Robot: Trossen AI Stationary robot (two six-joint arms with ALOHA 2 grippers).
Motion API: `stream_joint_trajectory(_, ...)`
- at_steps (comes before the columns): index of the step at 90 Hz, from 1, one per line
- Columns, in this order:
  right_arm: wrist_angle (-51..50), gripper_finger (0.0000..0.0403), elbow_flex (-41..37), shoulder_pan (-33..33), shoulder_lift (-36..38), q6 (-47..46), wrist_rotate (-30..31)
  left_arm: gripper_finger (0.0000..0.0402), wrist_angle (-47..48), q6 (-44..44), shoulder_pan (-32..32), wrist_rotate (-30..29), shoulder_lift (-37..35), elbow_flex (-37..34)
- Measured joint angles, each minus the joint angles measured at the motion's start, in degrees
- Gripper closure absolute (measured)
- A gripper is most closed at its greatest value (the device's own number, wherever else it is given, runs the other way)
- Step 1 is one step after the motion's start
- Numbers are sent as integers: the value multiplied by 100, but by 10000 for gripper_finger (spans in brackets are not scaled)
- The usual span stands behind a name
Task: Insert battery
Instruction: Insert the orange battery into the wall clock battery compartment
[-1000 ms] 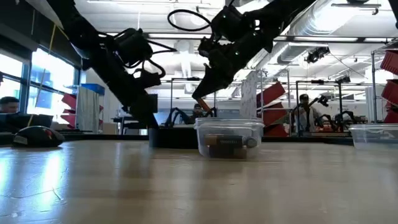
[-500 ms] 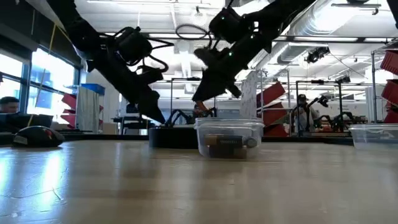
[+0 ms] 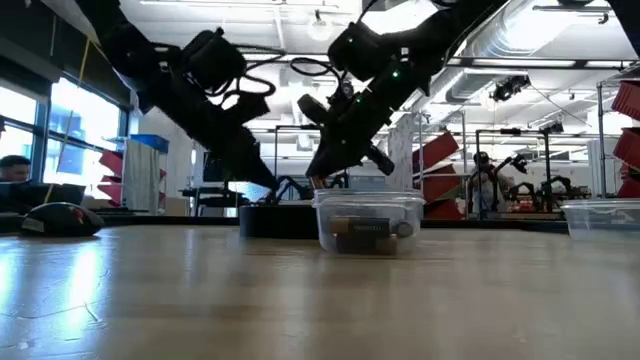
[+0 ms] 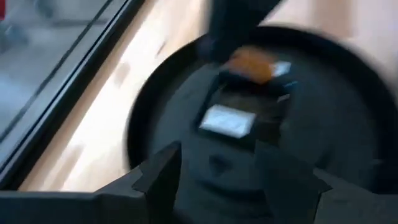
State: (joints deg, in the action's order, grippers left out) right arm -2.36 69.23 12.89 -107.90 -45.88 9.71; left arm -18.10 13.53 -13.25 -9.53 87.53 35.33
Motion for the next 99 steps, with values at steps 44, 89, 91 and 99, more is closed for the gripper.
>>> stream_joint_trajectory(44,642,393,1,-534,0,889,746,211,-1272,-1640,258,134,0,-463)
stream_joint_trajectory(89,1812,393,2,-844,4,2926,120,202,-3585,-2444,247,1356,0,-1266)
stream_joint_trajectory(91,1820,393,2,-844,4,2953,118,203,-3584,-2471,248,1356,0,-1266)
stream_joint_trajectory(99,1885,393,2,-844,4,3036,118,214,-3522,-2649,244,1361,0,-1266)
